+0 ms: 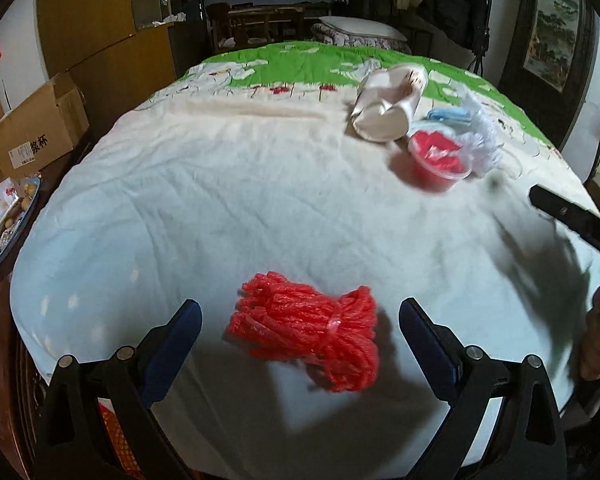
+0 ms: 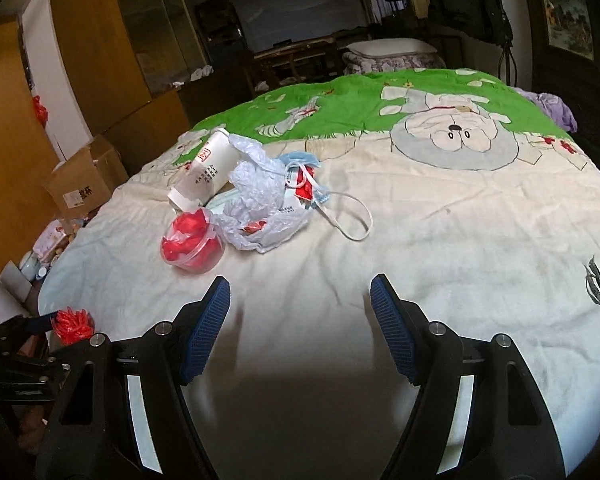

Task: Collect trash
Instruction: 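Grasp the red plastic strands with the left tool while the right tool grasps the crumpled white plastic bag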

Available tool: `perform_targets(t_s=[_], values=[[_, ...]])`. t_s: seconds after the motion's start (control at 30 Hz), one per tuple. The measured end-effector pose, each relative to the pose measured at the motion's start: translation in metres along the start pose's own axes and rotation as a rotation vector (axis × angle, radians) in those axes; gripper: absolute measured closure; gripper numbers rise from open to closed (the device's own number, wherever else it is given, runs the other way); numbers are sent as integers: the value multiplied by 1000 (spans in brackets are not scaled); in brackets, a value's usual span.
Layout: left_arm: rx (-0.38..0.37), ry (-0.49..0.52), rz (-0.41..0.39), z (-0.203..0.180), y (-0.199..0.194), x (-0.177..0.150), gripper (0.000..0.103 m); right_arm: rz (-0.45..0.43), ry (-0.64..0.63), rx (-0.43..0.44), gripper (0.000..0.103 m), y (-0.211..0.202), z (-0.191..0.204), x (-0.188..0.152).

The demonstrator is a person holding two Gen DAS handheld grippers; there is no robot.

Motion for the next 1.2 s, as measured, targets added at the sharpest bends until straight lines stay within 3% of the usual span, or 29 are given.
perform_targets(t_s=[0.43, 0.87, 0.9, 0.93, 0.97, 1.07, 1.2], values=[[-3, -19, -25, 10, 22, 11, 5, -1, -54, 41, 30, 10, 28, 14], [-108, -46, -26, 19, -10, 1, 6, 86, 87, 79, 32, 60, 26, 36], [-116, -39, -20, 19, -11, -3, 6, 93, 94, 90, 44, 62, 26, 34], [-119, -35, -17, 18, -12, -6, 6, 101, 96, 108, 63, 62, 27, 32], [-116, -28, -11, 18, -10, -9, 6, 100, 98, 115, 73, 61, 27, 31], [-89, -23, -5, 21, -7, -17, 16, 48, 107, 122, 78, 47, 25, 33], [-86, -33, -33, 24, -9, -13, 40, 6, 81, 130, 78, 27, 28, 32]])
Point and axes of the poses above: each gripper's, at about its wrist camera, not at the fingertips, and y roughly the way its jaws point, z to its left, x to its top, the point moved 8 cm from there along y, roughly the way its jaws point
